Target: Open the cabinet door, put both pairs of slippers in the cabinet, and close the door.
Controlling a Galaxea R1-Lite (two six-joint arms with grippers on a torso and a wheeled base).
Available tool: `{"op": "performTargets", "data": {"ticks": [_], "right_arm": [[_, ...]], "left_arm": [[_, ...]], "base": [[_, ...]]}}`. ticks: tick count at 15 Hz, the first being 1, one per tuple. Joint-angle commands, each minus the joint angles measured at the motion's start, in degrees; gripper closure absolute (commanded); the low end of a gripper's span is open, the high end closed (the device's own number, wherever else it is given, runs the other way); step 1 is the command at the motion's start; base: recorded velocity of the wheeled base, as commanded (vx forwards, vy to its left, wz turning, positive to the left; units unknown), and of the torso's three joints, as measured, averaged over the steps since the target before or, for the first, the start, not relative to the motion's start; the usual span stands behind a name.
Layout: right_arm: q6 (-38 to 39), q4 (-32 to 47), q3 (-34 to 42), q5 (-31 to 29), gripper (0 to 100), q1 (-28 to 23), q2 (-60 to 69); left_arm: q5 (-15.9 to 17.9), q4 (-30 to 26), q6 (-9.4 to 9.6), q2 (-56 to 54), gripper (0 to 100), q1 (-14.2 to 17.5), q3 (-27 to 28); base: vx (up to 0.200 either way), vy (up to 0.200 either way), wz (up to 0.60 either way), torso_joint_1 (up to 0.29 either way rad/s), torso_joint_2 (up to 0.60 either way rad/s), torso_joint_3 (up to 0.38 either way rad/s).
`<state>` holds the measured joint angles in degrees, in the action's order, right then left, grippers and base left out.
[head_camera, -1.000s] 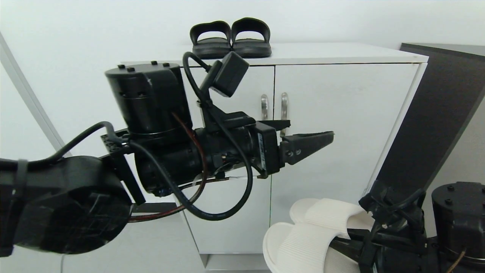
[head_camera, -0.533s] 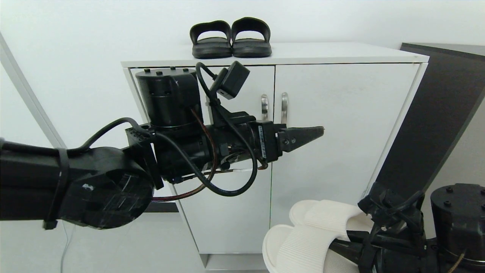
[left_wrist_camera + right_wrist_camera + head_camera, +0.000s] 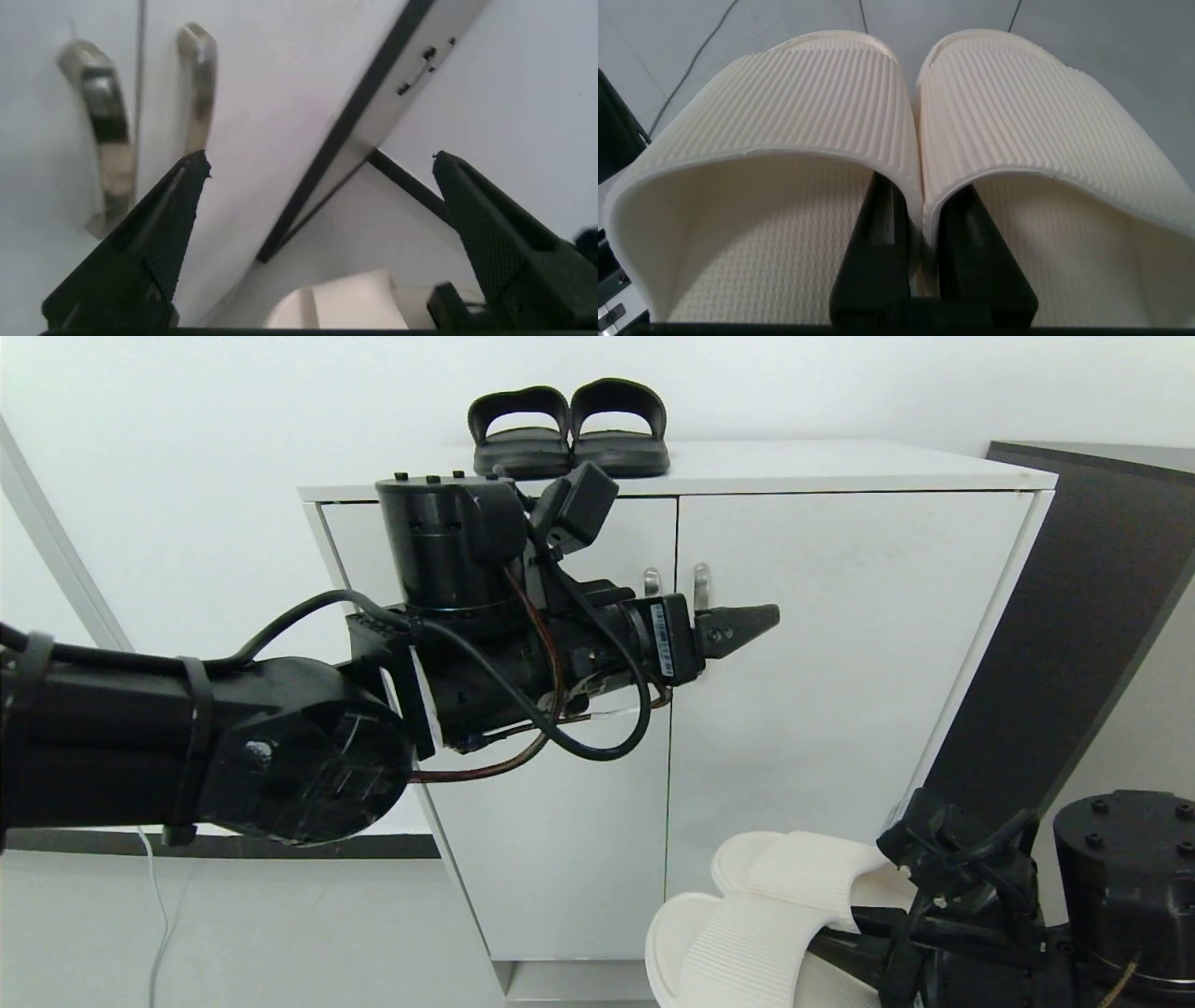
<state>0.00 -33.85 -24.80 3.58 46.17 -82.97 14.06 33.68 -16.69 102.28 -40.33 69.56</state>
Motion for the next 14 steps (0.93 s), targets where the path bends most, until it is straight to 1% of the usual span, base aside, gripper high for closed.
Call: {"op": "performTargets", "data": {"ticks": [1,5,7,10,12,13,14], "right_arm": [[0.00,-0.07,0.10,0.02,100,0.06,-0.09],[0.00,0.02,0.10,0.11,100,0.15,-0.09],[0.00,0.02,0.10,0.11,100,0.24,-0.18],[0.00,0.02,0.10,0.02,100,0.24,-0.09],[0.00,0.02,0.10,0.02,100,0.24,-0.09],[0.00,0.02,0.36,0.11,100,0.42,0.00],[0.00,0.02,0.54,0.11,100,0.42,0.00]], "left_arm": [[-1.58,-0.11,-0.01,2.22,0,-0.02,2.34],[-3.86,-0.20,0.08,4.60,0,-0.02,4.62],[-3.86,-0.28,0.08,5.56,0,-0.02,5.50],[-3.86,-2.39,0.08,6.09,0,-0.02,7.52],[-3.77,-2.39,0.08,6.27,0,-0.02,7.70],[-3.77,-2.39,0.08,6.35,100,-0.02,7.70],[-3.77,-2.39,0.08,6.35,100,-0.02,7.70]], "base": [[0.000,0.000,0.00,0.000,0.00,0.000],[0.000,0.000,0.00,0.000,0.00,0.000],[0.000,0.000,0.00,0.000,0.00,0.000],[0.000,0.000,0.00,0.000,0.00,0.000],[0.000,0.000,0.00,0.000,0.00,0.000],[0.000,0.000,0.00,0.000,0.00,0.000],[0.000,0.000,0.00,0.000,0.00,0.000]]}}
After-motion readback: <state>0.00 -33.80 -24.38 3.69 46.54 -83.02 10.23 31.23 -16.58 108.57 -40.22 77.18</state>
